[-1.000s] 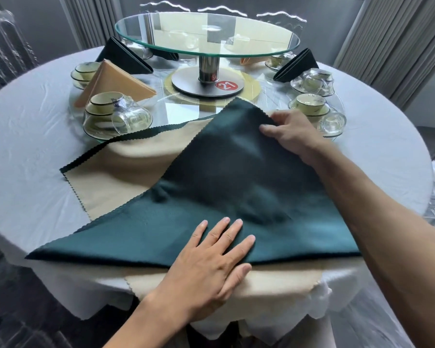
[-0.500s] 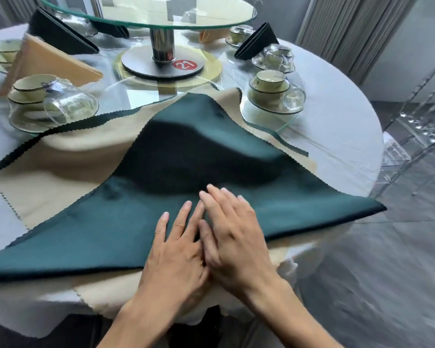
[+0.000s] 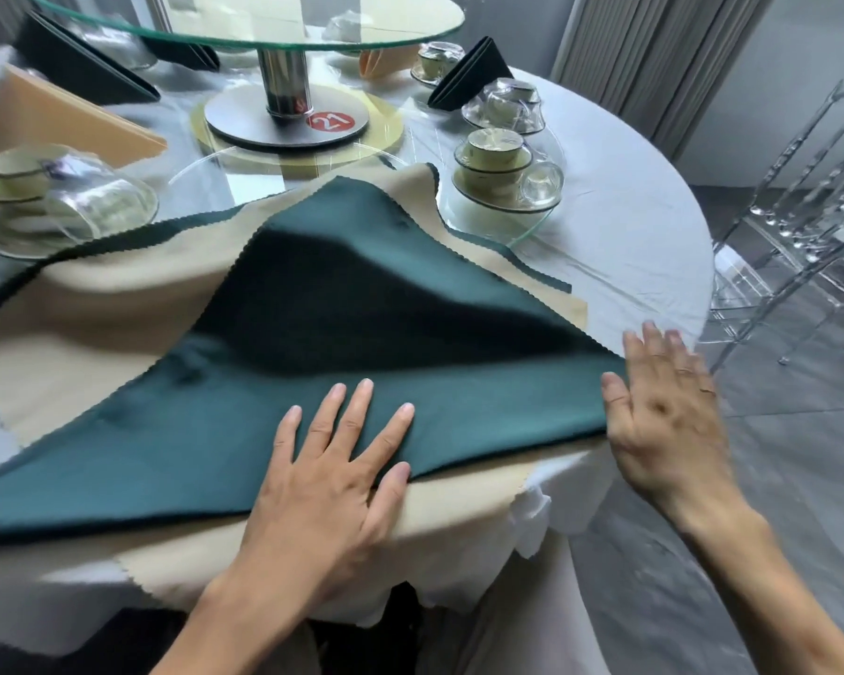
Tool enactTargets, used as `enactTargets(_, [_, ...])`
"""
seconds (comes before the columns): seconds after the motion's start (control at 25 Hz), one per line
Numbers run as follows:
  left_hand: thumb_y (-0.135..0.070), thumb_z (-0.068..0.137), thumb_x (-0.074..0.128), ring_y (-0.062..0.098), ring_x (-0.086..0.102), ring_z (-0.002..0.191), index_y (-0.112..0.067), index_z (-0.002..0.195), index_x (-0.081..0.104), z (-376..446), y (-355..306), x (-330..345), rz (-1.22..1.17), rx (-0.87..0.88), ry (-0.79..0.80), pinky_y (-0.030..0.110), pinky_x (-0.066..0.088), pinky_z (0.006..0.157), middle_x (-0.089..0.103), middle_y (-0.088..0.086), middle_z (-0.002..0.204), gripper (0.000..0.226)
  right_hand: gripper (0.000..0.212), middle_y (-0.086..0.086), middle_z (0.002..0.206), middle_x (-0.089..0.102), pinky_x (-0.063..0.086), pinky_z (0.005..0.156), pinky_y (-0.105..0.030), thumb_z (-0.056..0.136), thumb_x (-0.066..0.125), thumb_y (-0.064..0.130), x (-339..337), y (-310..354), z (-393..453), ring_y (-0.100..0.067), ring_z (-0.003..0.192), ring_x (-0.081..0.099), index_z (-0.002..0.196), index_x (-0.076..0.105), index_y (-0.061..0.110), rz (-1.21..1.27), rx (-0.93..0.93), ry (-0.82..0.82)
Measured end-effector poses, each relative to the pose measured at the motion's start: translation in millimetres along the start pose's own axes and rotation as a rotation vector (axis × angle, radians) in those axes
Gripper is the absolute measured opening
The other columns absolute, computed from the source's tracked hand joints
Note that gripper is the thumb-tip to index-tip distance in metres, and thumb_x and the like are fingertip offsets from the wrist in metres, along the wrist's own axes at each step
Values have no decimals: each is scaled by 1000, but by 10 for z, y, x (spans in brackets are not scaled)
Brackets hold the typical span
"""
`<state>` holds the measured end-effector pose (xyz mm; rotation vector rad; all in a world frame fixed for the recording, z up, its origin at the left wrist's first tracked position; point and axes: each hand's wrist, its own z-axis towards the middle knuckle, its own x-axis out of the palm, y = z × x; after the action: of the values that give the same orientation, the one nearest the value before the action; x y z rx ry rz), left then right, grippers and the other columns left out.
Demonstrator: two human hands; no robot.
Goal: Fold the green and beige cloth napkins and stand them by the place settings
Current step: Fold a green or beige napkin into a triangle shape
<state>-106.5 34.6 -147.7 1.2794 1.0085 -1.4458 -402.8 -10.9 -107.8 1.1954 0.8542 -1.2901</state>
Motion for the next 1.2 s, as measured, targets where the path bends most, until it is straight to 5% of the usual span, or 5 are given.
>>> enactTargets(0.16, [-52, 96, 32, 26, 40, 142, -36, 149, 39, -13, 1, -36, -36, 4, 1, 50, 20, 109, 42, 5, 154, 56, 59, -4, 158, 29, 15, 115, -36, 100, 23, 43, 348, 1197, -529, -21, 146, 26, 149, 37, 12, 155, -476, 50])
enactTargets(0.48, [-80, 68, -31, 5, -22, 147, -50, 143, -20, -418, 1367, -230, -68, -152, 142, 25, -18, 116, -23, -17, 158, 82, 62, -2, 153, 39, 15, 114, -38, 99, 22, 47, 595, 1161, -592, -21, 140, 35, 146, 42, 14, -21, -521, 37])
enactTargets(0.8, [-46, 84, 59, -1, 23, 146, -51, 144, 38, -1343, 2551, -527, -554, -238, 52, 19, 13, 120, 37, -25, 153, 64, 62, -1, 154, 38, 6, 113, -30, 96, 25, 48, 585, 1171, -571, -17, 140, 27, 149, 38, 18, 8, -515, 71])
enactTargets(0.92, [-11, 68, 54, 0, 49, 131, -56, 122, 59, -1319, 2582, -613, -662, -290, -77, 12, 34, 108, 58, -28, 132, 71, 63, -2, 153, 39, 7, 113, -30, 94, 27, 47, 549, 1171, -559, -17, 139, 27, 148, 40, 17, 33, -511, 65])
enactTargets(1.2, [-25, 69, 87, 30, 63, 118, -19, 84, 79, -1046, 2569, -727, -1246, -254, -284, 27, 50, 97, 72, 8, 116, 18, 73, -4, 151, 43, 13, 111, -35, 90, 25, 70, 441, 1155, -562, -22, 138, 31, 144, 42, 24, 112, -618, 75])
